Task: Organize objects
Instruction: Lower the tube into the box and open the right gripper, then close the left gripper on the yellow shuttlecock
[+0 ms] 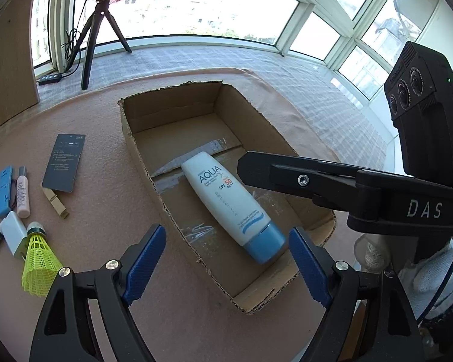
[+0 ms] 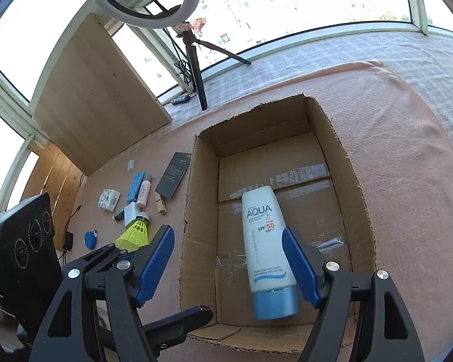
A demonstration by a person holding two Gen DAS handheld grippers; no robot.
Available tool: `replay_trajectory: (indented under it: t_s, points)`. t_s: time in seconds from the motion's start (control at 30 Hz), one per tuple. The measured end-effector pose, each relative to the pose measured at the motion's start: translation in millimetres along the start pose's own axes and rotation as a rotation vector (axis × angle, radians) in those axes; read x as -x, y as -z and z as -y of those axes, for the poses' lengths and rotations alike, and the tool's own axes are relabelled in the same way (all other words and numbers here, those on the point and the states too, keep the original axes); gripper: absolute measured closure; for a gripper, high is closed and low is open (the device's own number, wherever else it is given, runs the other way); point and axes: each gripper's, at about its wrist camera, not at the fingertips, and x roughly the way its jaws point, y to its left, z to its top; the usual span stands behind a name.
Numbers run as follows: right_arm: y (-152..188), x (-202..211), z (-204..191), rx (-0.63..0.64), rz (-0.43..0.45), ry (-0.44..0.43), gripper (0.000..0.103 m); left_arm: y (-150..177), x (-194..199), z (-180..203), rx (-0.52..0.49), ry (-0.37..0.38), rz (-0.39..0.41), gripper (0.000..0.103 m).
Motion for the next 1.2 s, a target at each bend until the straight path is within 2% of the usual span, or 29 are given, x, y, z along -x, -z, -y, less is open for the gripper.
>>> replay_trajectory:
  t_s: [0.17,0.47,0.67,0.93,1.2]
  points:
    - [0,-2,-17,0.02,0.029,-0.042,0.033,12,26,-21,0.028,-0.037,0.036,0.017]
    - [4,-27,-63,0.104,-0.031,-0.063,0.033,45,70,-86,0.122,-0.144,0.067,0.017]
    - [6,-45,-92,0.125,-0.084,-0.106,0.033,66,83,-131,0.198,-0.197,0.069,0.018]
    - [6,-83,-125,0.128,-0.173,-0.154,0.033,80,74,-166,0.251,-0.218,0.048,0.033]
    - [9,-123,-143,0.107,-0.261,-0.164,0.033,79,53,-179,0.271,-0.189,0.023,0.053]
